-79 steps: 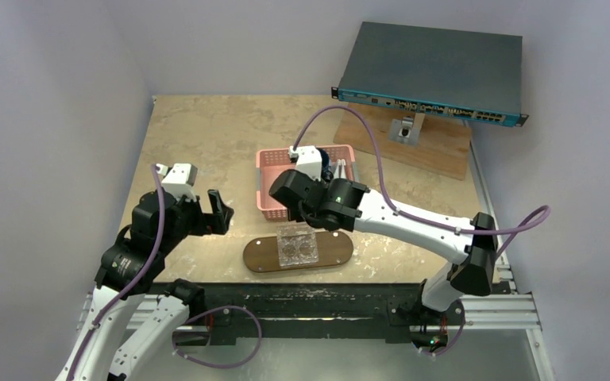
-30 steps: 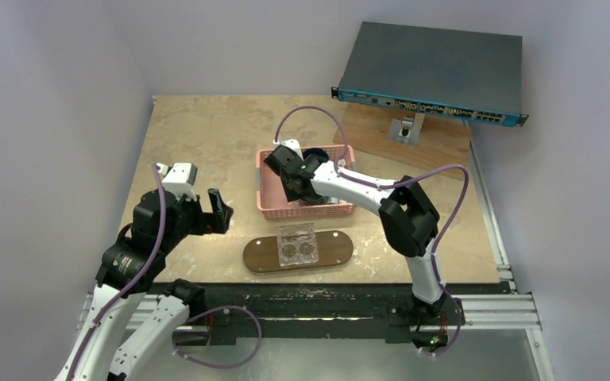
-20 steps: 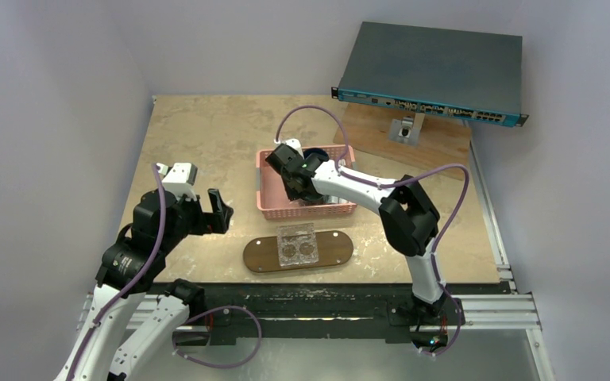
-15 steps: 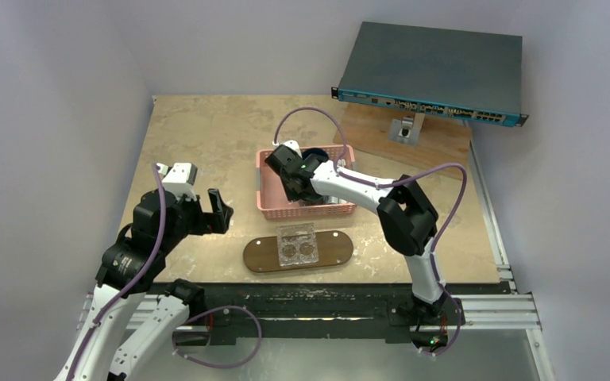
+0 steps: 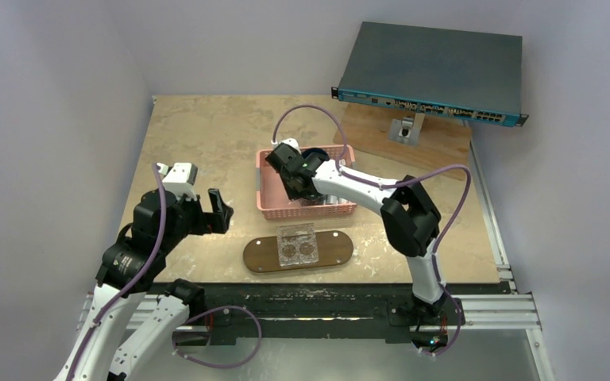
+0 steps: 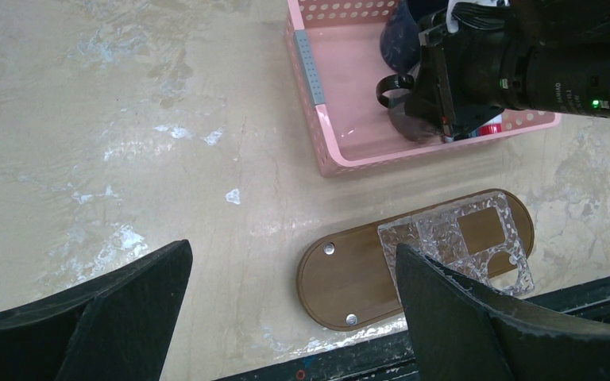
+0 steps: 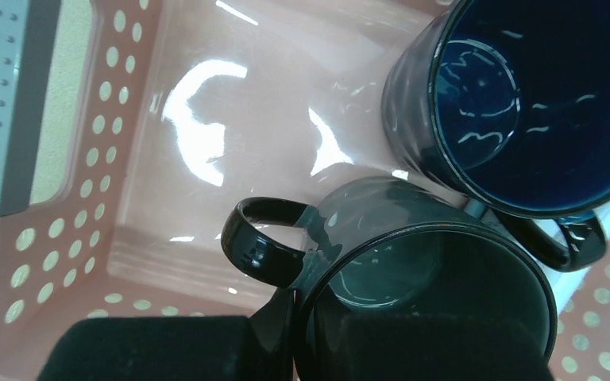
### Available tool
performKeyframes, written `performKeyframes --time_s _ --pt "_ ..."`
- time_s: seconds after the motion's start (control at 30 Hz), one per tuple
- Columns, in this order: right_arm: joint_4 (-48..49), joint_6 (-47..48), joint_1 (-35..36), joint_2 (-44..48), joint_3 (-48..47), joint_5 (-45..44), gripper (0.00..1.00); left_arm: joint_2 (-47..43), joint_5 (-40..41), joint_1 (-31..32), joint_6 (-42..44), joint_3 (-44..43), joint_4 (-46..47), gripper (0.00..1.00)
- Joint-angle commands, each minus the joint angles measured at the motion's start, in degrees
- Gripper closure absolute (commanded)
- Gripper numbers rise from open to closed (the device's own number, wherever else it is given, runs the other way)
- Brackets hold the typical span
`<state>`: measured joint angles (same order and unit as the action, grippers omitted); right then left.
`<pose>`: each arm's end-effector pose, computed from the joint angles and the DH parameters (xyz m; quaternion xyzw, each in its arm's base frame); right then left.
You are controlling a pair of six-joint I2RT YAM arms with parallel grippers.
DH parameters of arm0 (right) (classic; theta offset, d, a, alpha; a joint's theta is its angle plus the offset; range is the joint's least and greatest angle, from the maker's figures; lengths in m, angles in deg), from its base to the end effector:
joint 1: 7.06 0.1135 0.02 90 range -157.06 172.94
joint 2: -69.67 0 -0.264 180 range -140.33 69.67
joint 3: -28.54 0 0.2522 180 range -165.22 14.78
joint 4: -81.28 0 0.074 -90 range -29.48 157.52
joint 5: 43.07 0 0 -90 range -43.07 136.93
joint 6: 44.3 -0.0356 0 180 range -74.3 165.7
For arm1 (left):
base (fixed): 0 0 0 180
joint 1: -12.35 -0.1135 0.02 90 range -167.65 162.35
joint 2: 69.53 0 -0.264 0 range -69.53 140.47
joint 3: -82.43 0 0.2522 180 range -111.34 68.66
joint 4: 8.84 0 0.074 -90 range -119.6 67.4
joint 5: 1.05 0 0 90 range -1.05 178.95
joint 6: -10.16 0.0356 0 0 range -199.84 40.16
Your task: Prepare toiletry sets of a toothbrush and toothpaste on the tray
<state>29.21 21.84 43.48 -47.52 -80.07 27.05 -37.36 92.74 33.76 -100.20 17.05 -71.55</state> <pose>0.2907 0.3341 0.2170 -0.1773 0.9372 0.0179 0.2997 0.0966 -0.0354 0.3383 -0.0087 0.8635 -0.1528 0.4806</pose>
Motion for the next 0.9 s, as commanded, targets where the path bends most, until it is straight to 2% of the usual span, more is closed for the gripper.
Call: performKeyframes --time_s 0.0,0.37,0.87 --pt "0.8 2.5 -0.3 7.1 -4.4 -3.3 1.00 0.0 0.4 0.1 0.2 0.3 1.0 0.00" --pt "-1.0 4.8 2.0 11.6 -8.3 -3.9 1.00 -1.0 3.1 0.1 -0.2 0.2 0.6 0.00" --pt "-3.4 6.4 12.2 13.0 -16.1 -3.8 1.00 -2.7 19.9 0.1 -5.5 -1.2 -3.2 0.00"
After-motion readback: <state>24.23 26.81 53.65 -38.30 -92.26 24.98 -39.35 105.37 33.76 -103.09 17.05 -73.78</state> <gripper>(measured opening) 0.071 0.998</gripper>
